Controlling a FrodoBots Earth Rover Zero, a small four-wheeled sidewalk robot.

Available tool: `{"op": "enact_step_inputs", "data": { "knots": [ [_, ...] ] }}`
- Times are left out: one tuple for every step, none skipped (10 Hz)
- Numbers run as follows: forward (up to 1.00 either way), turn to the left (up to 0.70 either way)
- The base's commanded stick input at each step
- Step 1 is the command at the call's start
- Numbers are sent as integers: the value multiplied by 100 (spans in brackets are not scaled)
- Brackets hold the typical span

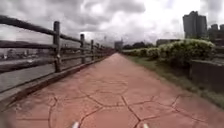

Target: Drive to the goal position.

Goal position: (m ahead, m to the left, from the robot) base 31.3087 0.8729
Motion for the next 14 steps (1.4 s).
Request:
{"op": "enact_step_inputs", "data": {
  "knots": [
    [100,0],
    [100,0],
    [100,0],
    [100,0],
    [100,0],
    [100,0],
    [100,0],
    [100,0],
    [100,0],
    [100,0],
    [100,0],
    [100,0],
    [100,0],
    [100,0]
  ]
}}
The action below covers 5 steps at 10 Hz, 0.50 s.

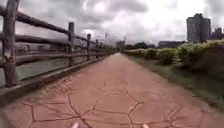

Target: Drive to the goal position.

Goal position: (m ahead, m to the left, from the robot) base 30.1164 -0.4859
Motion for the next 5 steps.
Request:
{"op": "enact_step_inputs", "data": {
  "knots": [
    [100,0],
    [100,0],
    [100,0],
    [100,0],
    [100,0]
  ]
}}
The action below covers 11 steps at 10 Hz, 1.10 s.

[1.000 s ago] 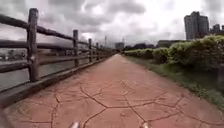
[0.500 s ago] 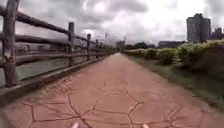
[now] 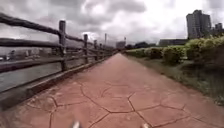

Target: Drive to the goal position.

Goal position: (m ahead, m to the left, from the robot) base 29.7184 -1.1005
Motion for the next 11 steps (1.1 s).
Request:
{"op": "enact_step_inputs", "data": {
  "knots": [
    [100,0],
    [100,0],
    [100,0],
    [100,0],
    [100,0],
    [100,0],
    [100,0],
    [100,0],
    [100,0],
    [100,0],
    [100,0]
  ]
}}
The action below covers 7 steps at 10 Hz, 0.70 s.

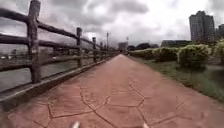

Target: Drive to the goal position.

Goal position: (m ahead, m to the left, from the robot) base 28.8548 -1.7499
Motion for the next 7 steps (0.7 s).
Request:
{"op": "enact_step_inputs", "data": {
  "knots": [
    [100,0],
    [100,0],
    [100,0],
    [100,0],
    [100,0],
    [100,-3],
    [100,-27]
  ]
}}
